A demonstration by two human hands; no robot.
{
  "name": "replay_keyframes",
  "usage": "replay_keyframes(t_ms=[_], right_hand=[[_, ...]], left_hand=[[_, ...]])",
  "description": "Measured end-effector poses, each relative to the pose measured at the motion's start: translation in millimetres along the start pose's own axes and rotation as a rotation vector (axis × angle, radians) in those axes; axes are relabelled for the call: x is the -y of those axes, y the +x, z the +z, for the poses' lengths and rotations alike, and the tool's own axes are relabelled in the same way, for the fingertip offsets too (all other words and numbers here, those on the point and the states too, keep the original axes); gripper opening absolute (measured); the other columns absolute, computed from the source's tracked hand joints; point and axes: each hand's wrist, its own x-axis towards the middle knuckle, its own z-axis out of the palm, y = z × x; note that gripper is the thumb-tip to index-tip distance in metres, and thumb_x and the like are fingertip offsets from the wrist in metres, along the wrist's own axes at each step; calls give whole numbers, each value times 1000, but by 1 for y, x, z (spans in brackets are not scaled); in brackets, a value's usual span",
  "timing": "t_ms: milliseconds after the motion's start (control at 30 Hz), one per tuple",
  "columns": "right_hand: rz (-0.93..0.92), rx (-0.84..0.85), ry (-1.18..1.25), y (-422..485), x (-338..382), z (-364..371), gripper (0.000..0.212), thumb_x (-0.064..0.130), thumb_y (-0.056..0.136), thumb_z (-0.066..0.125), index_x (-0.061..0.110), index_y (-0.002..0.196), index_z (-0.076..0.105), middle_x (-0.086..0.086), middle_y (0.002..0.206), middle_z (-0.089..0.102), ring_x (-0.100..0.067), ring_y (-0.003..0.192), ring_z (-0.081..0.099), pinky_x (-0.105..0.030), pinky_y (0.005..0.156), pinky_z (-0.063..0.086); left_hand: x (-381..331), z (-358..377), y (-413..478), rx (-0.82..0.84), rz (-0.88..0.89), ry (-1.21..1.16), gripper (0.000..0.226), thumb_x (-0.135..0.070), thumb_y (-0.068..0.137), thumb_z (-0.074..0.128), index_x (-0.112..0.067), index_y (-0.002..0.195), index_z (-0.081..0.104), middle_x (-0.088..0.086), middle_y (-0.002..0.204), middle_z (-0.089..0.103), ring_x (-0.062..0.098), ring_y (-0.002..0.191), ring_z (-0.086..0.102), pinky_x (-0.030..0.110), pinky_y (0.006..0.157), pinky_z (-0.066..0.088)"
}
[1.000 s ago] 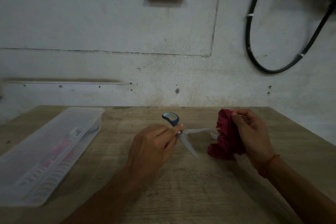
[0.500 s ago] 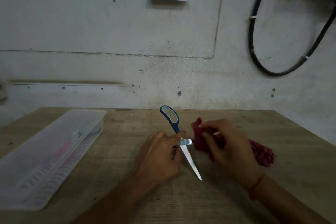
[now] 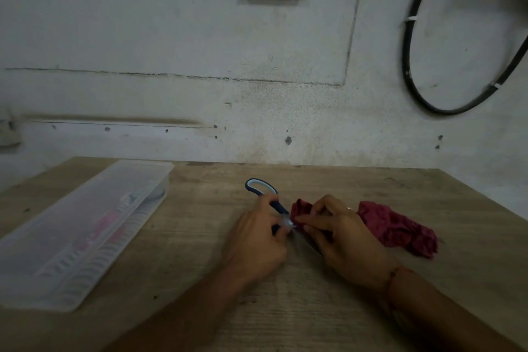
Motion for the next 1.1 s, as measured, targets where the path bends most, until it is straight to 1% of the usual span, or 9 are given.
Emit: replay_keyframes(t_ms=[67, 200, 367, 500, 600, 733, 867, 967, 1100], right_hand=[[25, -19, 34, 4, -1, -3, 32, 21, 93, 58, 35, 120, 65, 10, 100, 52, -3, 87, 51, -18, 75, 49], [52, -102, 55, 6, -4, -7, 26, 20, 90, 64, 31, 112, 71, 14, 92, 58, 4, 81, 53, -8, 71, 42], [21, -164, 97, 3, -4, -10, 21, 16, 85, 71, 28, 101, 76, 7, 86, 73, -3, 73, 63, -19, 69, 53], [32, -186, 118, 1, -1, -12, 20, 17, 82, 74, 26, 99, 77, 9, 78, 72, -1, 65, 61, -7, 64, 46], [-13, -212, 91, 2, 6, -7, 18, 16, 83, 75, 24, 98, 78, 8, 73, 67, -6, 62, 58, -15, 60, 47], [-2, -235, -8, 3, 15, -9, 12, 24, 83, 73, 26, 94, 77, 4, 87, 59, -13, 78, 55, -33, 64, 51], [72, -218, -199, 8, 19, -14, 17, 36, 81, 70, 33, 98, 68, 9, 107, 55, -18, 105, 43, -33, 84, 24], [135, -99, -233, 11, 16, -13, 26, 41, 85, 64, 36, 111, 63, 10, 122, 53, -21, 119, 34, -32, 88, 12], [91, -94, -412, 14, 23, -16, 24, 41, 82, 49, 38, 93, 70, 11, 110, 57, -22, 118, 43, -45, 100, 13]], left_hand=[[1, 0, 3, -20, -102, -101, 58, -27, 91, 69, -24, 138, 35, -12, 93, 77, 0, 84, 68, 28, 77, 53], [4, -1, 10, -7, -305, -363, 56, -20, 85, 77, -19, 126, 39, -4, 89, 79, 12, 90, 72, 40, 90, 56], [-4, -11, 10, 61, -314, -455, 30, -10, 82, 80, -14, 100, 57, 4, 83, 79, 16, 73, 76, 26, 55, 51], [-11, -25, 7, 195, -316, -597, 15, -14, 86, 76, -8, 98, 71, 6, 80, 79, 18, 60, 71, 27, 48, 51], [-10, -30, 8, 246, -297, -623, 17, -14, 87, 75, -6, 97, 64, 3, 67, 73, 18, 50, 65, 26, 43, 51], [-4, -29, 11, 285, -225, -554, 18, -12, 93, 67, -7, 93, 49, -1, 54, 63, 15, 39, 48, 25, 38, 42], [-4, -25, 14, 254, -148, -533, 17, -13, 94, 66, -8, 93, 50, 10, 75, 74, 16, 38, 42, 25, 39, 38], [-5, -23, 14, 235, -100, -502, 14, -19, 96, 65, -12, 93, 53, 6, 66, 68, 15, 40, 40, 25, 40, 35], [-7, -18, 16, 245, -60, -428, 13, -32, 99, 57, -19, 100, 57, -4, 57, 56, 7, 40, 40, 24, 39, 33]])
